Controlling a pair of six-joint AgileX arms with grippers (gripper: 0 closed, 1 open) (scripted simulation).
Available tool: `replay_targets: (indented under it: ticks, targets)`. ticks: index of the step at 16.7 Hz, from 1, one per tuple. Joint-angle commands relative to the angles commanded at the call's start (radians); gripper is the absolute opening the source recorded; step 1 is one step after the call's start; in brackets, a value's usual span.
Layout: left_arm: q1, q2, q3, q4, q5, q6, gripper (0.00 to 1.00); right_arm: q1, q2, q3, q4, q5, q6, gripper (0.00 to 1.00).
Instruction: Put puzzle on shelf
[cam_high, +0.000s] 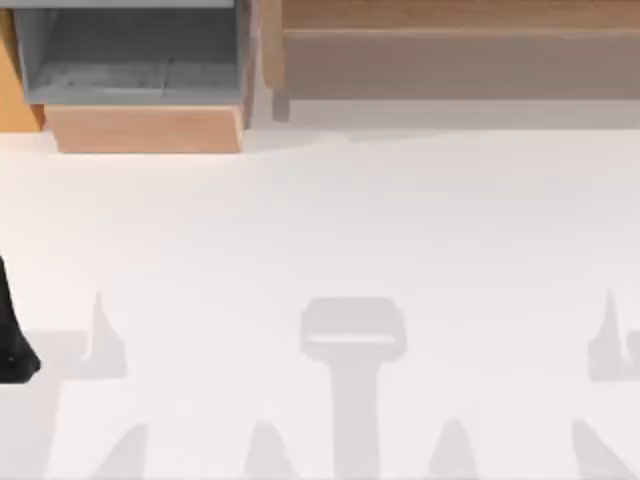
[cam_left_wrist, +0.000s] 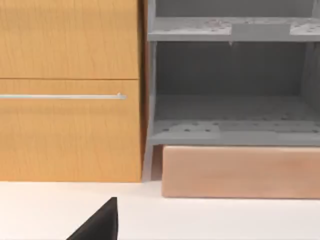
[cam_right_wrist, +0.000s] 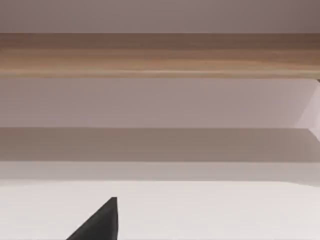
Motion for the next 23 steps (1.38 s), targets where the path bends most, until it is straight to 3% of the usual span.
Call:
replay_targets:
  ticks: [5,9,23]
  targets:
    - [0.010,0.058,0.028,0.030,0.012,0.040,1.00,0.000,0.000,0.000,0.000,0.000,0.000,1.00]
    - [0.048,0.263,0.128,0.136,0.054,0.182,1.00,0.000,0.000,0.000,0.000,0.000,0.000,1.00]
    - [0.286,1.555,0.750,0.801,0.317,1.082,1.00,0.000,0.000,0.000,0.000,0.000,0.000,1.00]
